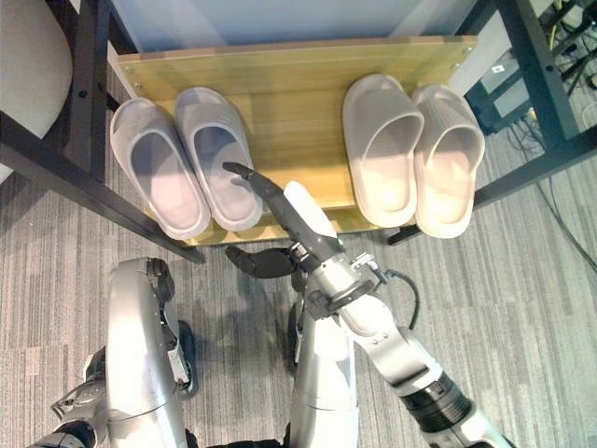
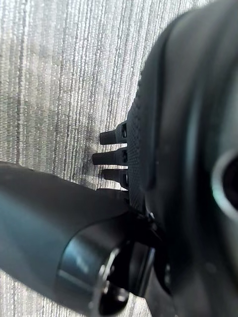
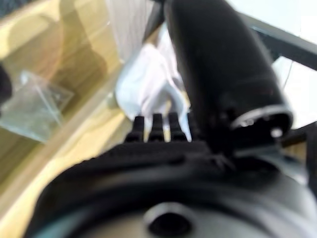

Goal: Arrange the slippers neatly on the shoe rack.

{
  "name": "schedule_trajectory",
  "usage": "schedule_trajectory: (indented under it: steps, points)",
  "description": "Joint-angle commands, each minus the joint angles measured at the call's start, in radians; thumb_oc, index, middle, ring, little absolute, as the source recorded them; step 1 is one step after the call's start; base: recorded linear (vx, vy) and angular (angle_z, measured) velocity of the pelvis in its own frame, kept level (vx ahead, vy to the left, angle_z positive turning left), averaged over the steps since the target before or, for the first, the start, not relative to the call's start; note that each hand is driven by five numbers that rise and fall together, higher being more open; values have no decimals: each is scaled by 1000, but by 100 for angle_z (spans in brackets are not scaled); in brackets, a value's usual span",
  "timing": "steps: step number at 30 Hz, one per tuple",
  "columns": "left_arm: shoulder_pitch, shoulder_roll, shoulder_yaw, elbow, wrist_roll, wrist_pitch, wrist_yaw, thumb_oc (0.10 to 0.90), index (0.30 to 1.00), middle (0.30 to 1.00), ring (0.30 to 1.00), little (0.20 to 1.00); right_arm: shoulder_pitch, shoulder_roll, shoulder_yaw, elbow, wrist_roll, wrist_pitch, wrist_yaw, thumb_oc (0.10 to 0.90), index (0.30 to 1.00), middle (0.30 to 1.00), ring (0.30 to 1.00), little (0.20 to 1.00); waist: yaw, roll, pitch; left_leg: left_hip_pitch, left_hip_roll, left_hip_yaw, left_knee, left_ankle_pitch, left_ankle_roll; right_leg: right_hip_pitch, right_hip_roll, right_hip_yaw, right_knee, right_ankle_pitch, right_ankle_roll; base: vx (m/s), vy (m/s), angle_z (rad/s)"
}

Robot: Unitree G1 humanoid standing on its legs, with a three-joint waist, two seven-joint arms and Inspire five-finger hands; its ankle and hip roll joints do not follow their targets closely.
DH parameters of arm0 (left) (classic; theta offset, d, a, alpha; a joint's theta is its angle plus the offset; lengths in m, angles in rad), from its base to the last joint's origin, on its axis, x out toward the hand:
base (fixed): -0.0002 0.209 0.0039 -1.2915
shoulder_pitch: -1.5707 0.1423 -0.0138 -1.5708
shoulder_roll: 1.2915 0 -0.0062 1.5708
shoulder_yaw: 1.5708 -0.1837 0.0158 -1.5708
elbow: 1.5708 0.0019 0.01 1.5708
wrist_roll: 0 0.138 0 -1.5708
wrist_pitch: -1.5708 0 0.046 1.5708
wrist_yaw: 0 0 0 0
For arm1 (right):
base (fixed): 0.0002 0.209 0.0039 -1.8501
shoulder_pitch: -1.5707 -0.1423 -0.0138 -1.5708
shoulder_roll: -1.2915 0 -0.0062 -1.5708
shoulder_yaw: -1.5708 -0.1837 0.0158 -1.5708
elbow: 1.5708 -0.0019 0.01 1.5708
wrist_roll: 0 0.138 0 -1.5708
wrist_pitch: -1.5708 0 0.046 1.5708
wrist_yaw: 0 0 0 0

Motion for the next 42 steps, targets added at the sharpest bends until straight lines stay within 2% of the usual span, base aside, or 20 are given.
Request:
schedule_trajectory:
  steps: [1,3,7,12,14,15,17,19,24,25,28,32,42]
  points:
    - [-13,-93,-37,-21,44,-25,-14,800,900,900,900,900,-51,-8,-109,-282,-69,-126,-126,800,900,900,900,900,39,-4,-21,-34,-45,-127,-68,36,122,89,14,154,37,-18,-109,0,0,0]
    - [-4,-95,-37,-27,52,-33,-7,800,900,900,900,900,-22,-6,-169,-323,-146,-136,-190,800,900,900,900,900,33,-2,-21,-34,-45,-126,-65,34,124,89,15,152,37,-20,-110,0,0,0]
    - [-4,-88,-48,-36,69,-38,1,800,900,900,900,900,-52,-25,-183,-325,-181,-141,-219,800,900,900,900,900,36,3,-21,-34,-47,-130,-64,37,122,89,17,150,39,-22,-109,0,0,0]
    - [-25,-80,-64,-39,56,-36,3,800,900,900,900,900,-192,-38,-115,-219,-112,-124,-207,800,900,900,900,900,44,12,-21,-34,-51,-135,-58,41,119,89,15,150,42,-19,-106,0,0,0]
    - [-47,-76,-80,-25,46,-35,2,800,900,900,900,900,-317,-24,-32,-117,-32,-128,-190,800,900,900,900,900,55,18,-21,-34,-52,-139,-56,45,115,90,13,147,46,-18,-106,0,0,0]
    - [-46,-76,-79,-25,46,-36,2,800,900,900,900,900,-319,-24,-29,-114,-32,-129,-192,800,900,900,900,900,54,17,-21,-34,-52,-138,-55,44,115,90,13,148,47,-19,-106,0,0,0]
    - [-66,-66,-89,-7,47,-35,3,800,900,900,900,900,-435,-18,42,-10,15,-131,-178,800,900,900,900,900,66,19,-21,-34,-54,-141,-53,48,112,90,12,146,53,-19,-104,0,-18,2]
    - [-79,-61,-97,5,41,-36,2,800,900,900,900,900,-572,-30,104,115,11,-126,-188,800,900,900,900,900,77,20,-21,-34,-54,-144,-54,52,108,92,9,146,56,-18,-104,-2,-27,4]
    - [-79,-54,-104,16,37,-41,-2,800,900,900,900,900,-679,-24,157,233,16,-124,-194,800,900,900,900,900,87,22,-22,-34,-56,-145,-54,56,105,95,7,148,58,-13,-102,1,-3,1]
    - [-73,-46,-108,25,35,-44,-9,800,900,900,900,900,-752,-28,192,299,26,-120,-187,800,900,900,900,900,94,26,-22,-34,-58,-147,-55,57,104,96,7,149,56,-8,-101,0,0,0]
    - [-62,-37,-115,37,27,-48,-18,800,900,900,900,900,-847,-26,239,391,52,-123,-177,800,900,900,900,900,106,31,-22,-34,-61,-148,-57,61,101,95,7,149,57,-6,-100,0,0,0]
    - [-58,-31,-123,49,15,-54,-25,800,900,900,900,900,-933,-2,284,480,91,-123,-166,800,900,900,900,900,118,36,-22,-34,-64,-149,-56,64,99,96,3,150,63,-2,-95,0,0,0]
    - [-59,-30,-131,62,13,-54,-29,800,900,900,900,900,-996,6,302,499,89,-125,-174,800,900,900,900,900,124,36,-22,-34,-65,-149,-56,65,98,99,4,151,71,0,-96,0,0,0]
